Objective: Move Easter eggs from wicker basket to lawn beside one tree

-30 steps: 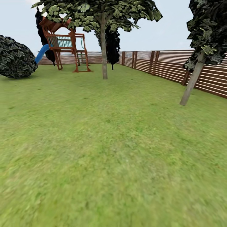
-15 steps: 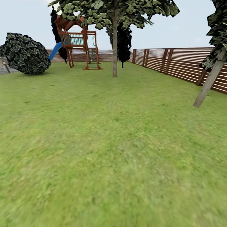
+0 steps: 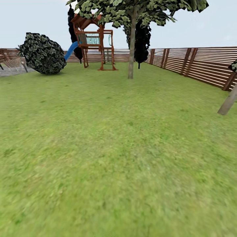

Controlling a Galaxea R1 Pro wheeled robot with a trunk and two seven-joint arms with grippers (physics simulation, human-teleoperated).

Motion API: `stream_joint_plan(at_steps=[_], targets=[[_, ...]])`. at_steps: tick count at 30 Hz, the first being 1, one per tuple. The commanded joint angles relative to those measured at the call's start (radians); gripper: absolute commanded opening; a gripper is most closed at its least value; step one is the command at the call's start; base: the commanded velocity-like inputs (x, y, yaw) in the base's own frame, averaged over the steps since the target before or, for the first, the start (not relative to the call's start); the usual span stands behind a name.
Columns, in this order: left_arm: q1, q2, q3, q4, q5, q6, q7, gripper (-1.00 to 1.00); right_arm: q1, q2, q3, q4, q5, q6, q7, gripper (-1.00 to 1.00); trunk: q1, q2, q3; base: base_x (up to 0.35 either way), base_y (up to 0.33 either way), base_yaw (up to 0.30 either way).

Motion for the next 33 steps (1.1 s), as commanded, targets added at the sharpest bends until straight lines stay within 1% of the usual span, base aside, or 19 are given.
stream_joint_plan(at_steps=[1,33], targets=[[0.001,0.0,0.001,-0.002,0.002,0.0,-0.001,1.0,-0.001,0.0,0.0,0.001,0.0,-0.004,-0.001,1.0,0.0,0.0,-0.002,0.0,0.0,0.212],[0.001,0.0,0.001,-0.002,0.002,0.0,-0.001,1.0,-0.001,0.0,0.0,0.001,0.0,-0.004,-0.001,1.0,0.0,0.0,-0.037,0.0,0.0,0.212]])
